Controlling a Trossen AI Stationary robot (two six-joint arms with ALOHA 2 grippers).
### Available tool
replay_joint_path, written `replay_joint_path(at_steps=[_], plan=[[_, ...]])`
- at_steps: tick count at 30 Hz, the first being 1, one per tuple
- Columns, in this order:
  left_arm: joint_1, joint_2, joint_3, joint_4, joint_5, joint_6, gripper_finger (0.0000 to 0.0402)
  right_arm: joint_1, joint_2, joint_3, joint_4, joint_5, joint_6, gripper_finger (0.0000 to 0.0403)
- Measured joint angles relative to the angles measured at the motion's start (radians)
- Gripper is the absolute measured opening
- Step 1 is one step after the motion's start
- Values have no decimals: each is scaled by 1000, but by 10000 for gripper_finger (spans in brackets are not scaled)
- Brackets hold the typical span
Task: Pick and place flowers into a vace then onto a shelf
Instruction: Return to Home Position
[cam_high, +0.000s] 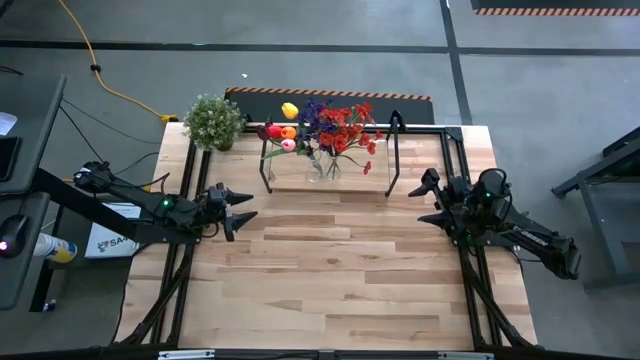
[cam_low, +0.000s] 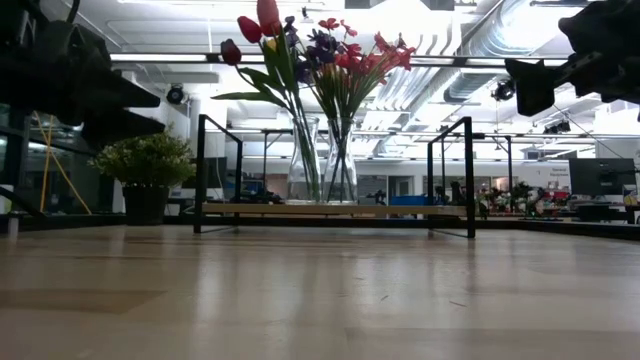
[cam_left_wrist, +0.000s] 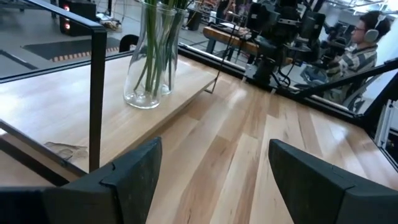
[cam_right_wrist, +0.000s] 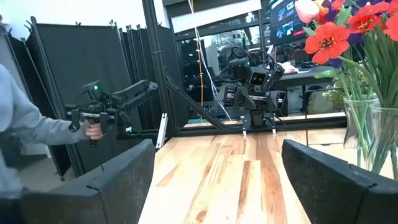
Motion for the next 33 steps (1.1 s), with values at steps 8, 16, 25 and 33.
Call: replay_joint_path(at_steps=[8,16,25,33], plan=[[0,0,-1,0,1,0,326,0,0,0,-2,1,26,338],[0,0,-1,0,0,0,326,0,0,0,-3,1,29,338],[0,0,-2,0,0,0,326,0,0,0,-3,1,29,338],[0,0,-2,0,-1,0,326,0,0,0,-3,1,29,338]])
